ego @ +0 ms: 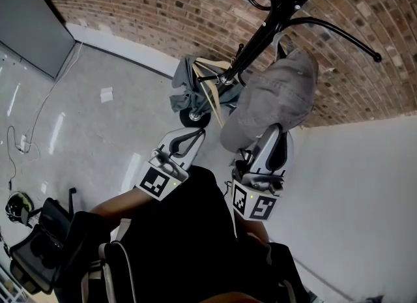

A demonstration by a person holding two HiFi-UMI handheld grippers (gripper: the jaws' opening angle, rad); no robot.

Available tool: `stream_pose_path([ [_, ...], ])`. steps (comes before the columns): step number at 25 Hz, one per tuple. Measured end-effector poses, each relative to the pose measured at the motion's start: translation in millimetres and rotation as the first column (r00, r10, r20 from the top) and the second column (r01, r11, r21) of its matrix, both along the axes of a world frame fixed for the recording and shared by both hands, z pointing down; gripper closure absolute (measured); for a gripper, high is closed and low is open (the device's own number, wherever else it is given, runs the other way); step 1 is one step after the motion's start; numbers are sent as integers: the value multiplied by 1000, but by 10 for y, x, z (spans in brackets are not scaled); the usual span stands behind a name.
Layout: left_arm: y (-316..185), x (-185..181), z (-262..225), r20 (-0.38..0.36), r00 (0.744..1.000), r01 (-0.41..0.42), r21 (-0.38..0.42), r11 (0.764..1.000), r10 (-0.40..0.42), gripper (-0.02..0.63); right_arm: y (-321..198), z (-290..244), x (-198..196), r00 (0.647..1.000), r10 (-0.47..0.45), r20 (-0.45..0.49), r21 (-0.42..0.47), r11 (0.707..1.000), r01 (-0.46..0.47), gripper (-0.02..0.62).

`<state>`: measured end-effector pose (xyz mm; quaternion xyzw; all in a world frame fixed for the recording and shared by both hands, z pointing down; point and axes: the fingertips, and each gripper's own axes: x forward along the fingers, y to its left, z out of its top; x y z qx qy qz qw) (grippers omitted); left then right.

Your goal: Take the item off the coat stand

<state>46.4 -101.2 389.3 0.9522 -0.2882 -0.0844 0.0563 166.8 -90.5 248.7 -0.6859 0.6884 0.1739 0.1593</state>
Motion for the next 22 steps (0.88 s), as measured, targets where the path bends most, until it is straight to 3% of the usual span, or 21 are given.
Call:
stream_pose_path([
  [22,115,42,51,-14,999,-34,-27,999,34,588,283,2,40,999,38,10,-6,999,-38,558],
])
